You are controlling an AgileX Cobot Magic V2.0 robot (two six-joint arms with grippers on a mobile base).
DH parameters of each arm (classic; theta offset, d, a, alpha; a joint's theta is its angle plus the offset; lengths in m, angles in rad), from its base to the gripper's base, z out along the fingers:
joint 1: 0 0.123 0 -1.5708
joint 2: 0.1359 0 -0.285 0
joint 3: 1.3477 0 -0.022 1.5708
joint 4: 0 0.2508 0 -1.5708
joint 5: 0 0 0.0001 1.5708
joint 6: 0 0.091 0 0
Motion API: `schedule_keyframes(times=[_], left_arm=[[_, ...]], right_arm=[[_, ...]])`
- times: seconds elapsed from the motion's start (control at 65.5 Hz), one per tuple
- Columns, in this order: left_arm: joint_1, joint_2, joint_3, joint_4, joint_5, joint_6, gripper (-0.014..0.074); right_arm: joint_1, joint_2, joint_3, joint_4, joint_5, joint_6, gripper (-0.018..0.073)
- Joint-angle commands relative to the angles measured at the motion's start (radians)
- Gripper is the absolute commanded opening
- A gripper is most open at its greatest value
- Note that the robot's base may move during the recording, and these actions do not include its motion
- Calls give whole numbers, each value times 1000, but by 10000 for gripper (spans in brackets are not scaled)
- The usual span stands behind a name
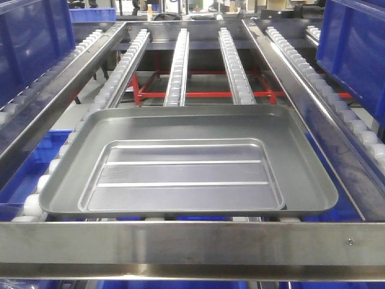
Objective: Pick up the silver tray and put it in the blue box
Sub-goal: 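Move both arms toward the silver tray on the roller shelf, then lower both open grippers onto the tray's side rims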
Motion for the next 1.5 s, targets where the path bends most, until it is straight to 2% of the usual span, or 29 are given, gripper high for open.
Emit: schedule_keyframes(times=[0.0,0.031,0.076,0.153,0.198,0.259,0.321,0.351,0.488,0.611,0.885,0.962,1.038,1.145,1.297,1.343,1.48], left_arm=[[-87,36,-105,0,-39,11,-95],[-125,56,-129,12,-38,5,-95],[-170,104,-172,36,-33,-54,-95],[-221,184,-246,122,15,-234,-95],[-246,230,-295,212,53,-336,-95],[-278,278,-343,314,100,-456,-95],[-312,331,-392,411,137,-537,-95],[-323,350,-417,436,148,-555,-95],[-334,419,-486,392,150,-562,-95],[-334,448,-501,390,148,-562,-95],[-334,460,-501,392,150,-562,-94],[-334,460,-501,392,149,-562,-92],[-334,460,-501,392,149,-562,-74],[-334,462,-501,383,156,-562,45],[-333,471,-501,385,164,-562,287],[-333,478,-501,385,162,-562,306],[-333,507,-501,385,158,-562,286]], right_arm=[[63,46,-85,18,-12,65,60],[86,67,-103,8,-12,108,60],[133,109,-135,-29,-12,198,60],[201,169,-193,-131,-12,354,60],[241,201,-227,-193,-12,433,60],[282,237,-269,-245,-12,490,60],[322,284,-312,-245,-16,510,60],[336,303,-337,-232,-16,510,60],[398,405,-432,-210,-4,504,60],[441,490,-506,-207,24,503,60],[447,558,-541,-206,46,503,71],[447,557,-541,-204,45,503,151],[447,557,-541,-202,48,503,275],[447,557,-541,-194,48,503,415],[447,558,-541,-190,42,503,426],[447,560,-541,-189,38,503,426],[447,562,-541,-189,30,504,426]])
